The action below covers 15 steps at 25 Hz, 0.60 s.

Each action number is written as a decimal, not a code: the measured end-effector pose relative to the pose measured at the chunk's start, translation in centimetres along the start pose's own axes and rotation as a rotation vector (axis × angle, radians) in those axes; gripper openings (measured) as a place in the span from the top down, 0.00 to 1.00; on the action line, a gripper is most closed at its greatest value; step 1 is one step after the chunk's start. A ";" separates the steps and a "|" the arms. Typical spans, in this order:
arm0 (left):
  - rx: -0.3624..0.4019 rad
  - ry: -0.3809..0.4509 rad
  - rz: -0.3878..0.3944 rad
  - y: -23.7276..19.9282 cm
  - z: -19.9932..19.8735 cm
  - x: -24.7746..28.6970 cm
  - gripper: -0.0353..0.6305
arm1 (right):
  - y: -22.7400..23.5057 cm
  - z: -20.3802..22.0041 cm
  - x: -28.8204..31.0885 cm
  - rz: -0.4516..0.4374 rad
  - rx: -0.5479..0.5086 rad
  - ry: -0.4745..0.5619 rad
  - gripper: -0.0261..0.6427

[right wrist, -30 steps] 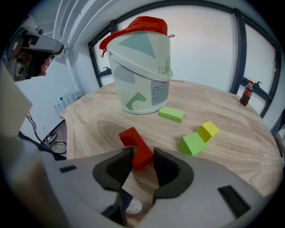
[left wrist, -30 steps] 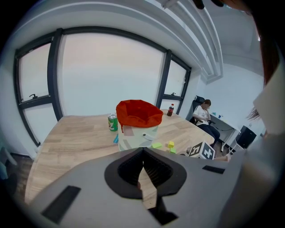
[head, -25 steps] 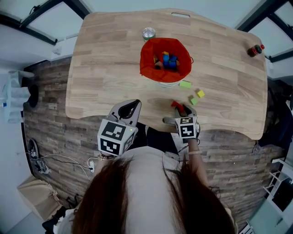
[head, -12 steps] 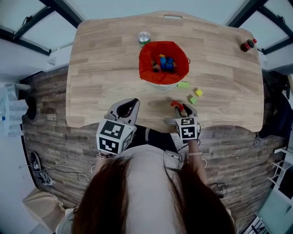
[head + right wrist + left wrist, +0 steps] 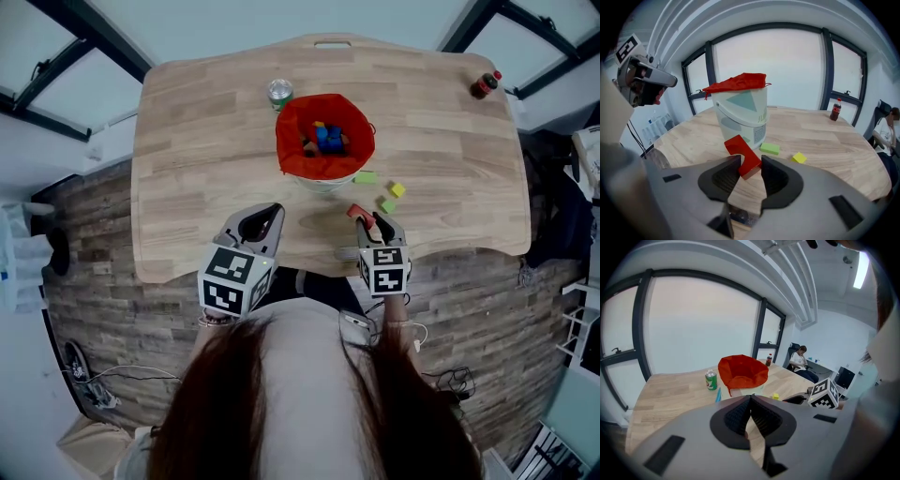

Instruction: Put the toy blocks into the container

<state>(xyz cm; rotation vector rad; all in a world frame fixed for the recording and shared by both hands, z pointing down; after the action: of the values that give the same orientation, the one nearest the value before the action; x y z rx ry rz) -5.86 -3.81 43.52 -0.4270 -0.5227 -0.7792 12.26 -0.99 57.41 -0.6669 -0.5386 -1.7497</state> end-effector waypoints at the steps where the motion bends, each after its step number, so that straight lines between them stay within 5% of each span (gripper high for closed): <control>1: 0.003 0.003 0.007 0.1 -0.2 0.1 0.93 | 0.0 -0.3 -0.3 0.004 0.003 0.007 0.74; 15: 0.027 0.027 0.086 0.3 -1.6 1.0 0.93 | -1.2 -5.2 -4.1 0.025 0.033 0.140 0.74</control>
<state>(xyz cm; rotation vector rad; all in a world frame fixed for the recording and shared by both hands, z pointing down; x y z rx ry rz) -4.61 -5.04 42.84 -0.4105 -0.4863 -0.6932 11.06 -1.20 50.80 -0.5216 -0.4597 -1.7454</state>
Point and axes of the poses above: the fingertips, and each gripper's own axes: x forward along the fingers, y to its right, z out of its underside, the point moved 1 cm from there along -x, backward along the fingers, and after that the axes turned 2 degrees about -x, right-handed, at the moved point
